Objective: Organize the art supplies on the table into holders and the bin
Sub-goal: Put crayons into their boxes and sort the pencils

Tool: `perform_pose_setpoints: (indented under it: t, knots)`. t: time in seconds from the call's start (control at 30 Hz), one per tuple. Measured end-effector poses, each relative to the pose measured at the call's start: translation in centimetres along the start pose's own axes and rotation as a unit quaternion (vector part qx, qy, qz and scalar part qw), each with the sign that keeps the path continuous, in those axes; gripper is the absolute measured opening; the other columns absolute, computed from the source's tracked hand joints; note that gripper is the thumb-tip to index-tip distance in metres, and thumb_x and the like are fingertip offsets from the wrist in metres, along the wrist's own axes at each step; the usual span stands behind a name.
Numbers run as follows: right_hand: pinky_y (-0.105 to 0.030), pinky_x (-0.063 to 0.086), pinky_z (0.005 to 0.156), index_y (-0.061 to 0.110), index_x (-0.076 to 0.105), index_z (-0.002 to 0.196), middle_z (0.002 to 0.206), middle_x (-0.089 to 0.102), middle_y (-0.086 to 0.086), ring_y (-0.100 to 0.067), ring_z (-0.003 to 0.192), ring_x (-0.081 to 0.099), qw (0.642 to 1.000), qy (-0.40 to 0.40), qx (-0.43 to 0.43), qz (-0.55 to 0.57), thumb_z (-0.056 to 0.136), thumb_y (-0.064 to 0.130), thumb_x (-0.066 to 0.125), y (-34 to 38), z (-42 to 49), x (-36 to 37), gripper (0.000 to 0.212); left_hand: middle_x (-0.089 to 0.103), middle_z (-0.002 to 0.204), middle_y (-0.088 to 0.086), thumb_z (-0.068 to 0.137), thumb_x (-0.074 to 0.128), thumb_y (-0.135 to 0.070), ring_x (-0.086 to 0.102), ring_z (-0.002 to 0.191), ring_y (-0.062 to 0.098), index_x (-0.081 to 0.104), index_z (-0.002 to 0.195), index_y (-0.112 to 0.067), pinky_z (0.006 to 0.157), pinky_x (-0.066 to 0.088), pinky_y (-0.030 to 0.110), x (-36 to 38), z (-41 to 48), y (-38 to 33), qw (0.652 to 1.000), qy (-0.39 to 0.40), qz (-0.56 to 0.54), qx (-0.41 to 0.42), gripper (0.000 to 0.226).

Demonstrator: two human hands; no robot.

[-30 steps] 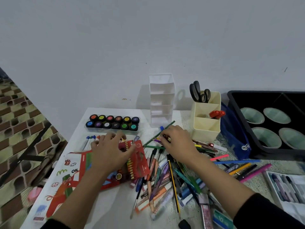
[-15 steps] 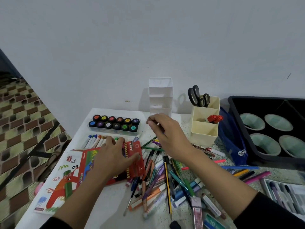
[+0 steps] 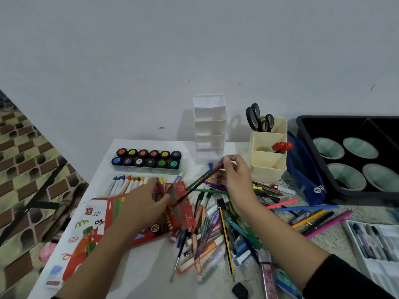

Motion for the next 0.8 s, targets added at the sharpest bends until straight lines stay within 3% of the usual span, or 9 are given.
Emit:
perform_pose_setpoints:
  t: [0.23, 0.37, 0.53, 0.63, 0.8]
  knots:
    - [-0.035, 0.058, 0.063, 0.006, 0.048, 0.100, 0.087, 0.064, -0.017, -0.023, 0.063, 0.062, 0.998, 0.034, 0.045, -0.031, 0.107, 0.013, 0.042, -2.5, 0.3, 2.3, 0.012, 0.064, 0.089, -0.007, 0.099, 0.052, -0.038, 0.053, 0.076, 0.002, 0.062, 0.097, -0.026, 0.061, 0.040, 0.022, -0.6, 0.4, 0.8, 0.999, 0.000, -0.046, 0.017, 0.015]
    - [-0.033, 0.062, 0.068, -0.004, 0.053, 0.105, 0.091, 0.064, -0.024, -0.030, 0.070, 0.071, 0.993, 0.075, 0.085, -0.033, 0.103, 0.007, 0.051, -3.2, 0.2, 2.6, 0.011, 0.061, 0.080, -0.010, 0.100, 0.052, -0.034, 0.053, 0.073, 0.002, 0.060, 0.086, -0.024, 0.059, 0.035, 0.020, -0.9, 0.4, 1.2, 0.998, 0.020, -0.055, 0.036, 0.019]
    - [-0.035, 0.063, 0.071, -0.013, 0.059, 0.102, 0.089, 0.064, -0.031, -0.038, 0.079, 0.074, 0.989, 0.094, 0.112, -0.021, 0.092, -0.007, 0.063, -2.8, -0.2, 1.5, 0.012, 0.063, 0.079, -0.007, 0.100, 0.053, -0.033, 0.057, 0.074, 0.009, 0.061, 0.086, -0.021, 0.060, 0.041, 0.024, -1.1, 0.5, 1.4, 0.996, 0.024, -0.066, 0.054, 0.021]
    - [-0.034, 0.063, 0.072, -0.014, 0.060, 0.102, 0.099, 0.065, -0.039, -0.038, 0.082, 0.075, 0.991, 0.076, 0.109, -0.032, 0.090, -0.010, 0.064, -2.5, 0.1, 0.6, 0.013, 0.065, 0.080, -0.006, 0.100, 0.052, -0.034, 0.060, 0.076, 0.013, 0.063, 0.091, -0.021, 0.066, 0.050, 0.032, -1.2, 0.4, 1.4, 0.994, 0.025, -0.079, 0.070, 0.020]
    - [-0.028, 0.062, 0.070, -0.013, 0.061, 0.100, 0.098, 0.067, -0.035, -0.034, 0.081, 0.076, 0.993, 0.055, 0.087, -0.053, 0.090, -0.013, 0.063, -1.9, 0.7, 0.4, 0.010, 0.064, 0.080, -0.003, 0.102, 0.049, -0.033, 0.059, 0.077, 0.017, 0.061, 0.087, -0.022, 0.066, 0.048, 0.035, -1.6, 0.5, 0.8, 0.990, 0.019, -0.110, 0.082, 0.022]
Point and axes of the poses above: each hand's wrist, its own z-axis towards the middle knuckle, its own x-axis out of the palm, y = z × x, the point moved 2 cm from there along z, towards the middle knuckle
